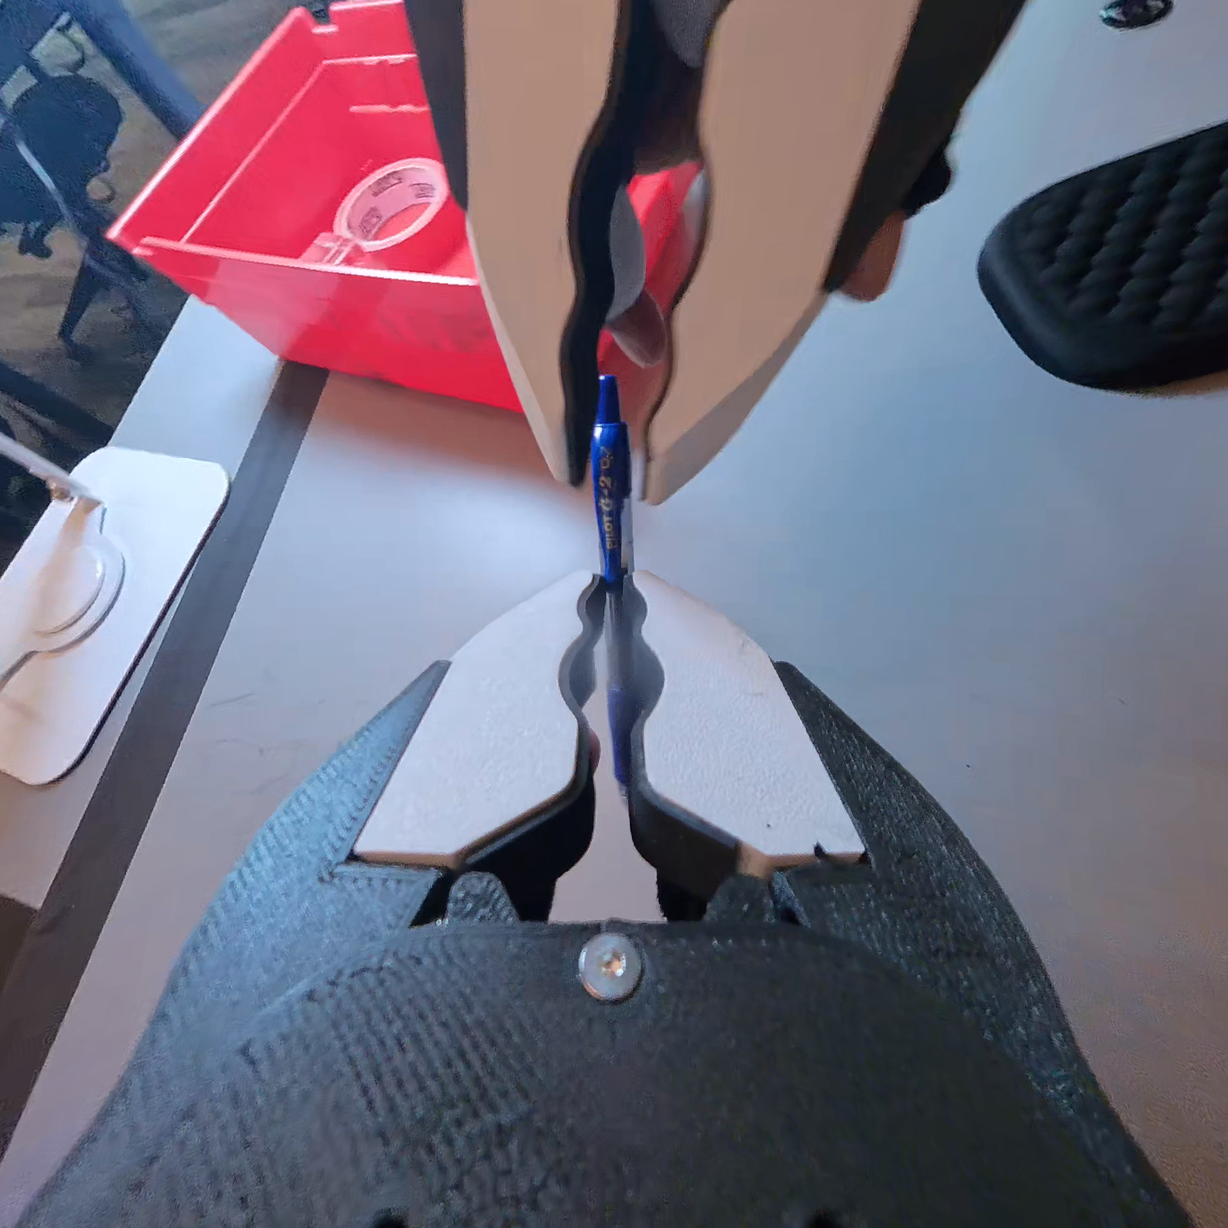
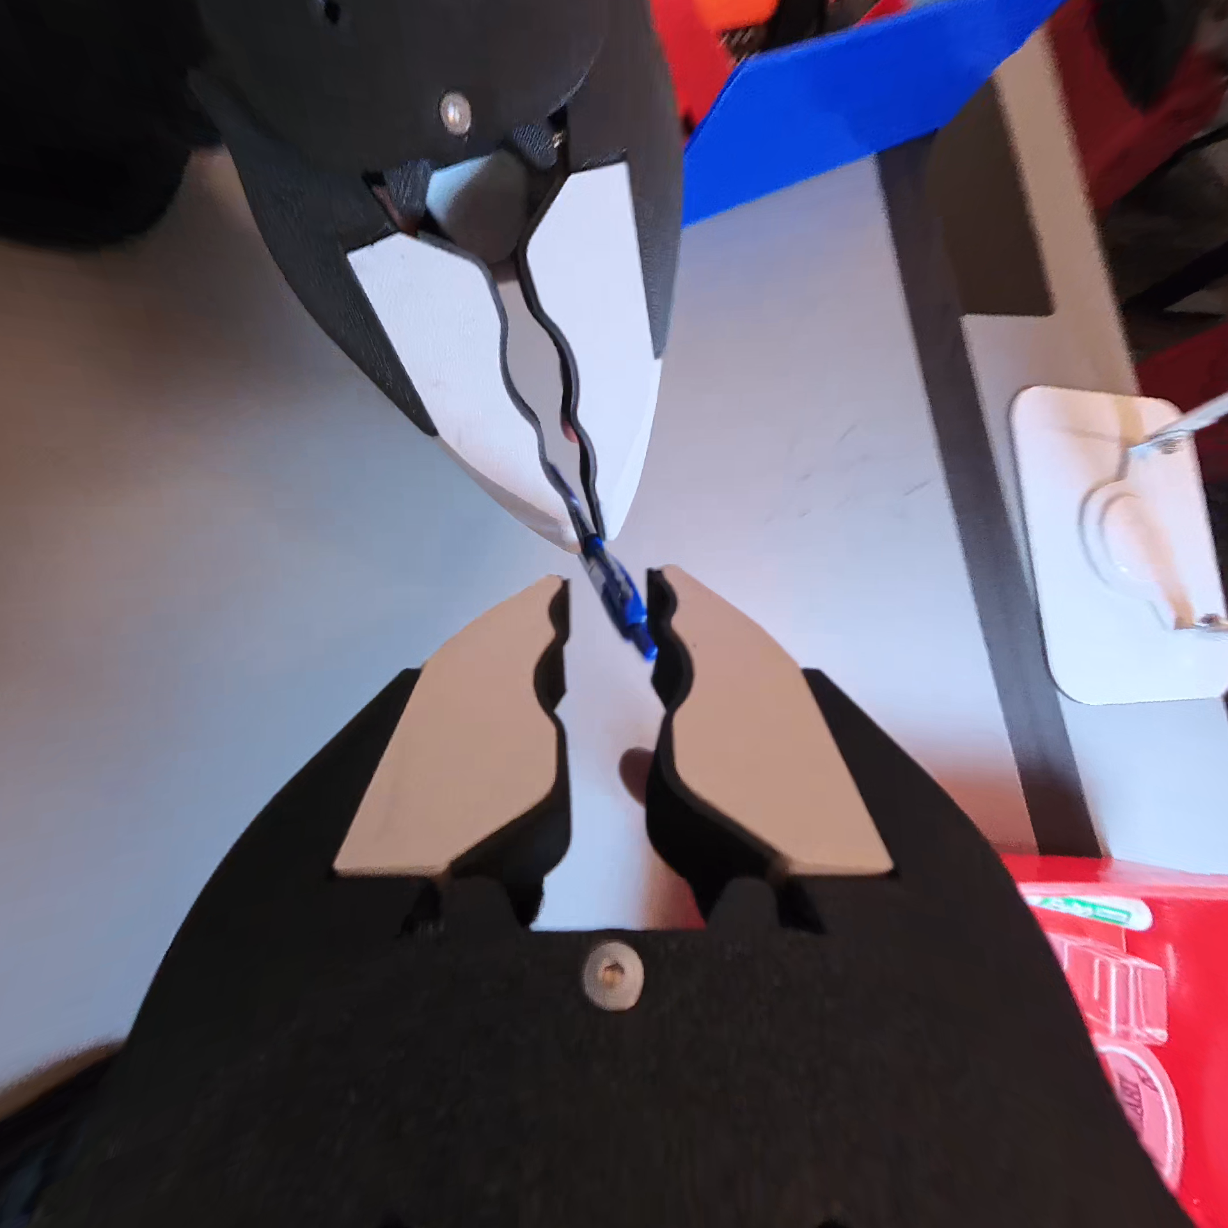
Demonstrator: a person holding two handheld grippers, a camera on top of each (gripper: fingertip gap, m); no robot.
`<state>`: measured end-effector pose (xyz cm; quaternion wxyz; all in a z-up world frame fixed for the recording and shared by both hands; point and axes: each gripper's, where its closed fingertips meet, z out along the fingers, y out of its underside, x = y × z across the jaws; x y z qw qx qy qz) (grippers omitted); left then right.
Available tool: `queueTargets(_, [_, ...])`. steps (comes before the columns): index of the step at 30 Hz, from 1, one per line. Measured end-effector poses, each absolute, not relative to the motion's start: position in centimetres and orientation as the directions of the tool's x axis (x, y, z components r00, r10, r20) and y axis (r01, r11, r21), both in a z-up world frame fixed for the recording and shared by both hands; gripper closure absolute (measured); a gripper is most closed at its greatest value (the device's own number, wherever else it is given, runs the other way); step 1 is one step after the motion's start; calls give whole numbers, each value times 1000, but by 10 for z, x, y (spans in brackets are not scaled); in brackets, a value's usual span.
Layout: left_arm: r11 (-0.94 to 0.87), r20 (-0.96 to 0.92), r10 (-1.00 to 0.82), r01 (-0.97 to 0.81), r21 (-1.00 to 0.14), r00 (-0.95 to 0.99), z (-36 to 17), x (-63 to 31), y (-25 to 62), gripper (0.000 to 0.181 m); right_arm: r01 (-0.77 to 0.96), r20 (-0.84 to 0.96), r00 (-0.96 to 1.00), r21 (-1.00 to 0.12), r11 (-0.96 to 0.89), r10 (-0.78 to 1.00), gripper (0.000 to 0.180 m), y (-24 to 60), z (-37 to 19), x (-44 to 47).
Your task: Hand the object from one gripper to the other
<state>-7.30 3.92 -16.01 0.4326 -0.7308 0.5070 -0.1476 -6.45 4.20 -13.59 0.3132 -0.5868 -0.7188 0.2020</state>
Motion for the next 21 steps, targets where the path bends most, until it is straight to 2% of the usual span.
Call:
queueTargets(4, [-213,-148,-799,-505,-836,582,-151,-98,61,176,595,198,59,-794,125,978,151,54,-111,-61])
queueTargets(8, [-368,92,-738,-284,-885,669,-139,-110,72,176,518,168,210,-854,35,963,153,59,-119,-56])
queueTargets(13, [-500,354,-703,-76,-862,617,-126,-106,67,176,532,233,306,-846,37,923,155,66,-156,-61])
queueTargets(21, [-592,483,-676,-19,-806,557,-126,-92,59,176,588,405,330,-795,150,853,156,70,-175,-84])
